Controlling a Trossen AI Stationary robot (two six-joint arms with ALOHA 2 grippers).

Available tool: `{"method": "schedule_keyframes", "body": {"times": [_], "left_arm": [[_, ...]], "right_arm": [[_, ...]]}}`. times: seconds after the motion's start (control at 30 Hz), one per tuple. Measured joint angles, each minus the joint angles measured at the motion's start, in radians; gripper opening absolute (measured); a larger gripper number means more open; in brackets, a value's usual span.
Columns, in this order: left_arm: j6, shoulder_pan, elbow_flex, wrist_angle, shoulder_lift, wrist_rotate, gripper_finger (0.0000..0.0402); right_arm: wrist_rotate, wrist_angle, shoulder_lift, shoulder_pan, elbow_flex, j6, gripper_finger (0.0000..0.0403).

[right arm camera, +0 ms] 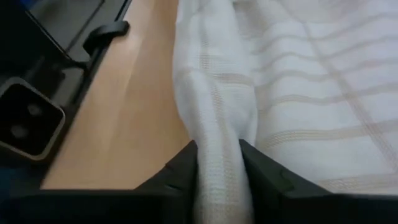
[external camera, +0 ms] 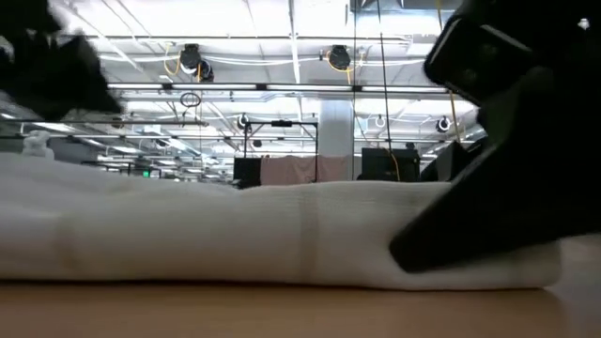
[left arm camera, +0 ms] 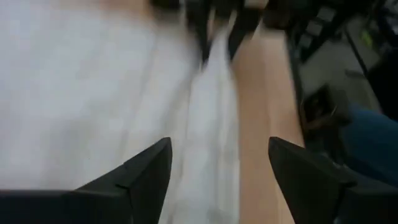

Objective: Roll towel
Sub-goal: Roll the white towel

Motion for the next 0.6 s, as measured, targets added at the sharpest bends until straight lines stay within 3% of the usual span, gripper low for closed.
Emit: {"method": "schedule_keyframes", "body": {"times": [0.07,0.2,0.33,0.6], "left_arm": [[0.113,-0.044,0.000,0.073,0.009,-0.119,0.0274],[0.277,-0.109,0.002,0.187,0.081,-0.246,0.0275],[0.305,-0.126,0.007,0.207,0.171,-0.285,0.0275],[0.362,-0.113,0.051,0.211,0.308,-0.290,0.0275]], "right_arm": [[-0.047,-0.001,-0.005,-0.023,-0.001,0.055,0.0076],[-0.175,-0.012,-0.015,-0.076,0.000,0.114,0.0045],[-0.265,-0.028,-0.019,-0.121,0.000,0.208,0.0034],[-0.380,-0.044,-0.041,-0.168,-0.001,0.291,0.0047]]}}
